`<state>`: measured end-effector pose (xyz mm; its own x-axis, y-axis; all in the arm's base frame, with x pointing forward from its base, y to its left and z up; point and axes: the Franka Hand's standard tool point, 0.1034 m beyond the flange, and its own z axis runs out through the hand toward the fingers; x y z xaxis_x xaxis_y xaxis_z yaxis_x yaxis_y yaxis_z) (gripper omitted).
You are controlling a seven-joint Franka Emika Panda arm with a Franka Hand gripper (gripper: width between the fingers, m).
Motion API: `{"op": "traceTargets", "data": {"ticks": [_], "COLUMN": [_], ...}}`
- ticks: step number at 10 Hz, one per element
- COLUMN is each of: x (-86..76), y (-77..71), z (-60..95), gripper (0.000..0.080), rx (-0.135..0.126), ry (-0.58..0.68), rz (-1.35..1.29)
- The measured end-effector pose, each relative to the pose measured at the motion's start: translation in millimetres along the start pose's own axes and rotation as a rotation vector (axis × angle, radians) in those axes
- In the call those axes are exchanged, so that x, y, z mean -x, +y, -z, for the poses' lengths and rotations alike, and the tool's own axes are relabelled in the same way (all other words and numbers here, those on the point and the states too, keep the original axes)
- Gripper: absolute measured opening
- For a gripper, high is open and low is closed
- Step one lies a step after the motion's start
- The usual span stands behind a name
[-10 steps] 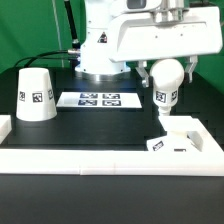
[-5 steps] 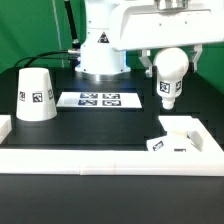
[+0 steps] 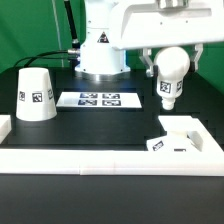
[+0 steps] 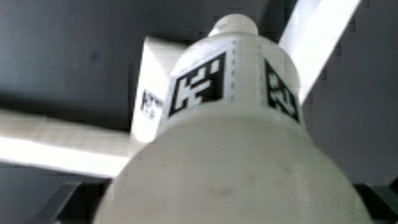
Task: Assemble lamp
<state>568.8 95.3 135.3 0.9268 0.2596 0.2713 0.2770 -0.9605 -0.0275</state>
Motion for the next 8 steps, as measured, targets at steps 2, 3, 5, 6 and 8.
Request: {"op": "traceTargets", "data": {"ticks": [2,3,5,6,8], "x": [-9.1,-7.7,-9.0,-9.3,-17.4], "y": [2.7,2.8,4.4,5.6,8.4], "z": [1.2,0.3,-0.3,-0.9,2.5], "gripper": [0.0577,0.0577,0.0577,0.0577,0.0577], "rx": [0.003,0.003,0.011,0.017,0.031], "ry": [0.016,0.016,0.041,0.058,0.096], "rz": [0.018,0.018,0.017,0.016,0.073]}}
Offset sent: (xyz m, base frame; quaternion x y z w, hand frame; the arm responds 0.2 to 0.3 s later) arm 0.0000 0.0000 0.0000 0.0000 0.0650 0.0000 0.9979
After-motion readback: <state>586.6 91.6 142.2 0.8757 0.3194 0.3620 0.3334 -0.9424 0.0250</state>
